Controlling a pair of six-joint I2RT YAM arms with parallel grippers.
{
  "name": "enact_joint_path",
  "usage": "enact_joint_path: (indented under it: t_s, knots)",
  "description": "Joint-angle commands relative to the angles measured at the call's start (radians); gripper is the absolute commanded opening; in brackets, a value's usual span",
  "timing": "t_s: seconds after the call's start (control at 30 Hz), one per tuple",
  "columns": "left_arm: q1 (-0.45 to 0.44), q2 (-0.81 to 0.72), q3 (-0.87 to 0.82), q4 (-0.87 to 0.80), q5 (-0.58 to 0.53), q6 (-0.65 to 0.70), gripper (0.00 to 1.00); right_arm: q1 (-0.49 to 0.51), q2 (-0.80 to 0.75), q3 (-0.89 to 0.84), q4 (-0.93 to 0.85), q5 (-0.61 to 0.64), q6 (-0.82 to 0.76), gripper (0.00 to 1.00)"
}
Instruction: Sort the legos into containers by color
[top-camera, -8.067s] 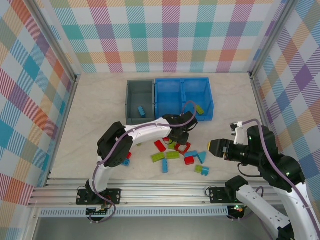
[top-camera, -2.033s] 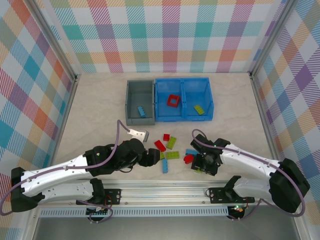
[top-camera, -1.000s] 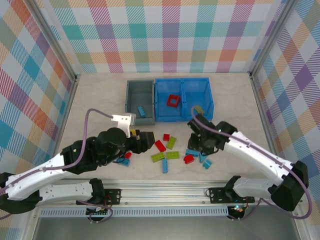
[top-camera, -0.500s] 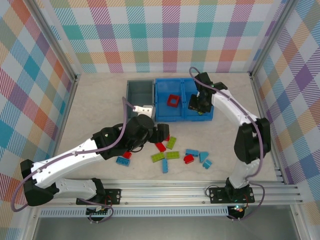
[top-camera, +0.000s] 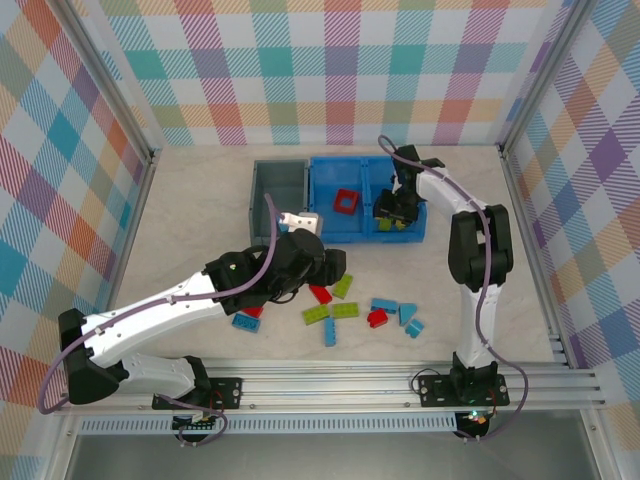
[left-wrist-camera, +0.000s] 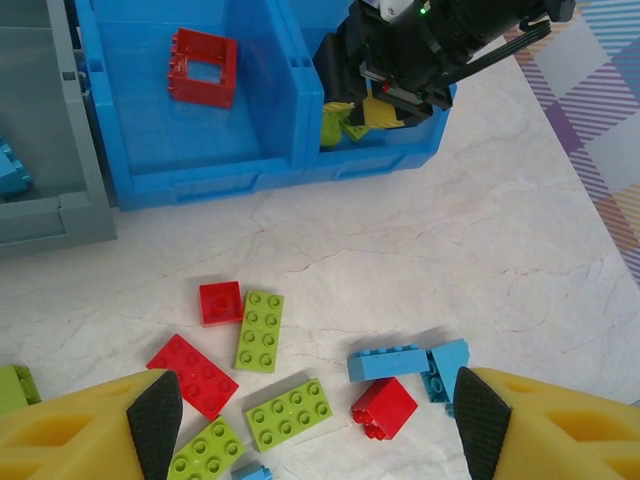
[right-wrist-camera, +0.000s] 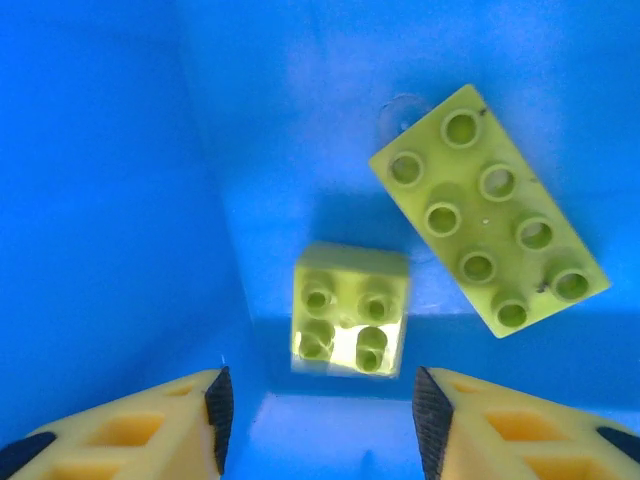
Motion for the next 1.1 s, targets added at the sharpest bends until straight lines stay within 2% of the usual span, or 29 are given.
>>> enact_joint_path:
  t_s: [0.0, 0.17, 0.33, 0.47, 0.57, 0.7, 0.8, 0.87, 1.0, 1.07]
  knots:
    - [0.004, -0.022, -0.007, -0.047, -0.046, -0.032, 0.73, -0.004, -0.014, 0.031, -0.024, -0.008, -0.008, 0.56]
    - [0.004, -0.065, -0.037, -0.188, -0.130, -0.135, 0.72, -0.002, -0.093, 0.032, -0.025, -0.010, -0.016, 0.58]
    - [0.006, -0.120, -0.097, -0.392, -0.190, -0.317, 0.72, 0.027, -0.230, 0.030, -0.031, 0.025, -0.035, 0.58]
    - [0.024, -0.165, -0.224, -0.486, -0.137, -0.457, 0.74, 0.100, -0.420, -0.086, 0.023, 0.045, -0.062, 0.60]
    - [0.061, -0.212, -0.372, -0.465, -0.043, -0.572, 0.77, 0.225, -0.591, -0.246, 0.106, 0.036, -0.095, 0.65]
    - [0.110, -0.287, -0.546, -0.316, 0.064, -0.650, 0.78, 0.443, -0.774, -0.464, 0.197, 0.006, -0.091, 0.67]
    - [0.152, -0.257, -0.603, -0.203, 0.144, -0.624, 0.79, 0.571, -0.866, -0.598, 0.248, -0.001, -0.041, 0.66]
    - [0.171, -0.195, -0.609, -0.174, 0.174, -0.593, 0.83, 0.643, -0.907, -0.655, 0.259, 0.020, -0.003, 0.67]
    - [0.208, -0.089, -0.614, -0.152, 0.209, -0.544, 0.89, 0.730, -0.946, -0.720, 0.273, 0.041, 0.068, 0.68]
    - [0.216, -0.079, -0.620, -0.176, 0.185, -0.563, 0.98, 0.753, -0.959, -0.745, 0.289, 0.051, 0.093, 0.68]
